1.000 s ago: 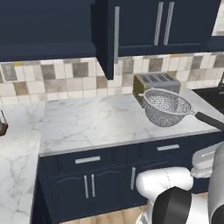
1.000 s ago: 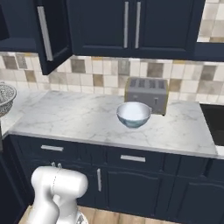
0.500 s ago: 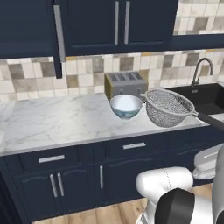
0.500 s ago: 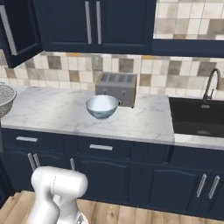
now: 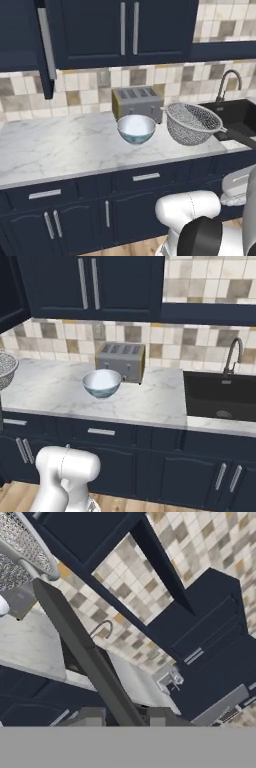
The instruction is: Open the cabinet and setup a tea strainer by placing it in the bowl upright.
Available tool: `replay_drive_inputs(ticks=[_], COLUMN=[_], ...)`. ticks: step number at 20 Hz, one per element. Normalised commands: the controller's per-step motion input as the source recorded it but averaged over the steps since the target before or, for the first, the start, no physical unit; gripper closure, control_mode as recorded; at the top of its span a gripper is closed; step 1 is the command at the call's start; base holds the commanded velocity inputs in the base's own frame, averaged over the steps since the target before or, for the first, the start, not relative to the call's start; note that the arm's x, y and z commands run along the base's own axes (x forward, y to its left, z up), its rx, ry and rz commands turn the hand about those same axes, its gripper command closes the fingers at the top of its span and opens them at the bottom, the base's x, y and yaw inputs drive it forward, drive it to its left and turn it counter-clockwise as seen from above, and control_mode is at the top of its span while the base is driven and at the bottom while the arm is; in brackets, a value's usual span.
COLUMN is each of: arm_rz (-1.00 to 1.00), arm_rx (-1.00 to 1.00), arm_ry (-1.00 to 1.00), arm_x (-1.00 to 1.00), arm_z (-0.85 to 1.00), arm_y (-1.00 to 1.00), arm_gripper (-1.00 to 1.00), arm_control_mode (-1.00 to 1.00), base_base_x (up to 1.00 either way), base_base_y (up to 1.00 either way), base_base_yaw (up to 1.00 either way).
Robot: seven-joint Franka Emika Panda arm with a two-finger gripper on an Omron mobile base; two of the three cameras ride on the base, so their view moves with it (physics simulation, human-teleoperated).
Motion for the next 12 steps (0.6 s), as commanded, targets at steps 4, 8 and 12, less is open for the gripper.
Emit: replay_drive_inputs(ticks=[4, 8, 12], arm_rz=[0.00, 0.00, 0.00], arm_rx=[0.00, 0.00, 0.00], arm_ry=[0.00, 0.00, 0.00], arm_x=[0.00, 0.00, 0.00], arm_z=[0.00, 0.00, 0.00], arm_y=[0.00, 0.00, 0.00], arm_gripper=[1.00, 1.00, 1.00], arm_control_mode=[1.00, 1.00, 1.00], base_base_x=[0.57, 0.35, 0.49], base_base_y=[-0.24, -0.10, -0.02], base_base_yaw=[0.00, 0.00, 0.00])
